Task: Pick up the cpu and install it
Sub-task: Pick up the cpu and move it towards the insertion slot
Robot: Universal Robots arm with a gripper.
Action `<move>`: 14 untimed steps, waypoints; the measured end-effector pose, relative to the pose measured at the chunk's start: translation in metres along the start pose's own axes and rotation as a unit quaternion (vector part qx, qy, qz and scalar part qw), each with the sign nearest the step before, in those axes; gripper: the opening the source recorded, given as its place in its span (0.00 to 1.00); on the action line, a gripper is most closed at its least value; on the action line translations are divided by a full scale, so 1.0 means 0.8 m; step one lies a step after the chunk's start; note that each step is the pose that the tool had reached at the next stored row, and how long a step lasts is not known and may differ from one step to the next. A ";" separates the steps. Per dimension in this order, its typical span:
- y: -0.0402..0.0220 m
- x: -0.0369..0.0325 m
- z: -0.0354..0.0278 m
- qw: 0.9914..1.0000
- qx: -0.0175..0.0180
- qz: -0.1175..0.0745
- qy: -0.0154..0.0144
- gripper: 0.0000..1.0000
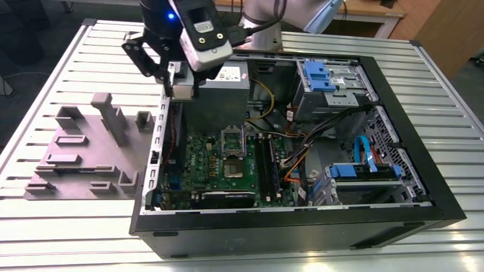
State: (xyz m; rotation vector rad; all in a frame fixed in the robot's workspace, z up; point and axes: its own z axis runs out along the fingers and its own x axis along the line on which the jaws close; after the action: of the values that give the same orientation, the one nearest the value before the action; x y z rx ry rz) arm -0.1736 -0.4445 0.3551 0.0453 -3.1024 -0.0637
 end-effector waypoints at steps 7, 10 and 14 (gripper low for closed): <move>-0.0008 -0.0259 -0.0004 1.000 0.000 0.000 0.001 0.47; -0.0011 -0.0368 -0.0006 1.000 0.000 0.000 0.002 0.47; -0.0015 -0.0512 -0.0008 1.000 0.000 0.000 0.002 0.47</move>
State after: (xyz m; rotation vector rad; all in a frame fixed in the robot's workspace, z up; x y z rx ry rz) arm -0.1326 -0.4445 0.3542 0.0450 -3.0983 -0.0637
